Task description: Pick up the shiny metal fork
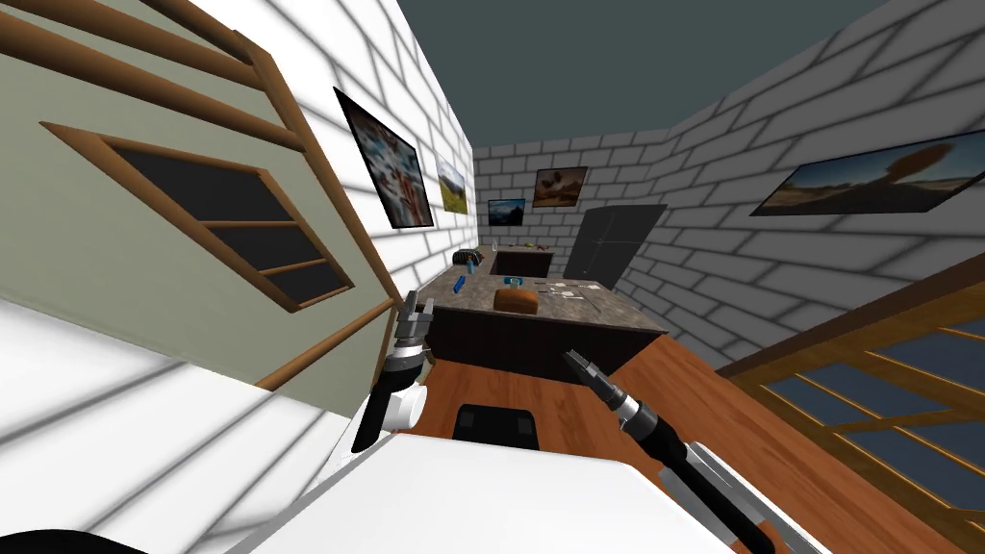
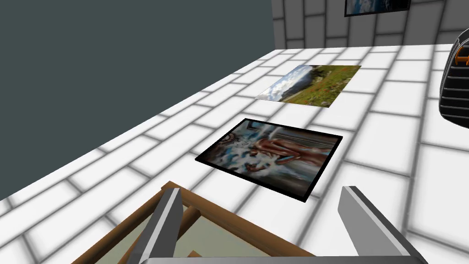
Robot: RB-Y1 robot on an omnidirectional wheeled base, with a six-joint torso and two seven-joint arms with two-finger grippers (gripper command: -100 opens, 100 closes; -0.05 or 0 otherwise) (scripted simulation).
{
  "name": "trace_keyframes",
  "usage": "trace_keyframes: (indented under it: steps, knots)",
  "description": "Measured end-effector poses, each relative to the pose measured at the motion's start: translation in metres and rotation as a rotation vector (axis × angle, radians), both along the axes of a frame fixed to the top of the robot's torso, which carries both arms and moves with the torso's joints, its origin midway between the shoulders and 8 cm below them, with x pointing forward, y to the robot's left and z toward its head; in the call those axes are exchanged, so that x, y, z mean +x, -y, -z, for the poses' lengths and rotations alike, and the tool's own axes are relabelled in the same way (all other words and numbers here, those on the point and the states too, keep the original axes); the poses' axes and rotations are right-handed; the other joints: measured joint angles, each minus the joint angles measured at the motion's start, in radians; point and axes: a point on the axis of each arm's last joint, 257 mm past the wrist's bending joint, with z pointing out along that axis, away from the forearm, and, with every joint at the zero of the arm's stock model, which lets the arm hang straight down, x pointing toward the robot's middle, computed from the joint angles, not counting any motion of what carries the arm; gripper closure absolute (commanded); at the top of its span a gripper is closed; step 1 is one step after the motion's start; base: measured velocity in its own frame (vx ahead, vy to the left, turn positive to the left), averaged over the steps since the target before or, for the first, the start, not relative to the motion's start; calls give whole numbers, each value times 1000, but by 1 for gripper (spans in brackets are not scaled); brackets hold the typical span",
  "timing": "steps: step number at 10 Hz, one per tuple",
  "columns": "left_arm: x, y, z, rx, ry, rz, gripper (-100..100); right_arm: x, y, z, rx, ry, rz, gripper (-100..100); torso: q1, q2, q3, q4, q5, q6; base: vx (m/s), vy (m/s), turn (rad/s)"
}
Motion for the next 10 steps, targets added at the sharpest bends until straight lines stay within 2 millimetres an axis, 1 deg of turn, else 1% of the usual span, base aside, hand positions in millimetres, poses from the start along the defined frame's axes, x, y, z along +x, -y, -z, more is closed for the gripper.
trace_keyframes:
  steps: [1, 2, 4, 5, 6, 7, 8, 10]
  knots:
    - [0, 0, 0, 0, 0, 0, 0, -3, 8, 9, -32, -24, -5, -100, -1, 0, 0, 0, 0, 1, -10, 22, -3]
    - [0, 0, 0, 0, 0, 0, 0, -3, 11, 15, -44, -34, -6, -100, -3, -1, -1, 0, -1, 1, -14, 44, 256]
    - [0, 0, 0, 0, 0, 0, 0, -12, 25, 33, -110, -83, -23, -100, -2, -1, -1, 0, 0, 1, -16, 44, 185]
    - [0, 0, 0, 0, 0, 0, 0, -18, 32, 46, -153, -111, -39, -100, -2, -1, -1, 0, 0, 0, -5, 40, 112]
    - [0, 0, 0, 0, 0, 0, 0, -23, 43, 54, -183, -136, -43, -100, -2, -2, -1, 0, 0, 1, -3, 57, 297]
    - [0, 0, 0, 0, 0, 0, 0, -30, 52, 69, -226, -169, -56, -100, -1, -2, -1, 0, 0, 0, -8, 44, 121]
    - [0, 0, 0, 0, 0, 0, 0, -33, 59, 78, -257, -193, -61, -100, -2, -2, -1, 0, 0, 1, -4, 40, 175]
    - [0, 0, 0, 0, 0, 0, 0, -47, 87, 93, -331, -257, -70, -100, -3, -2, -1, 0, -1, 1, 2, 23, 206]
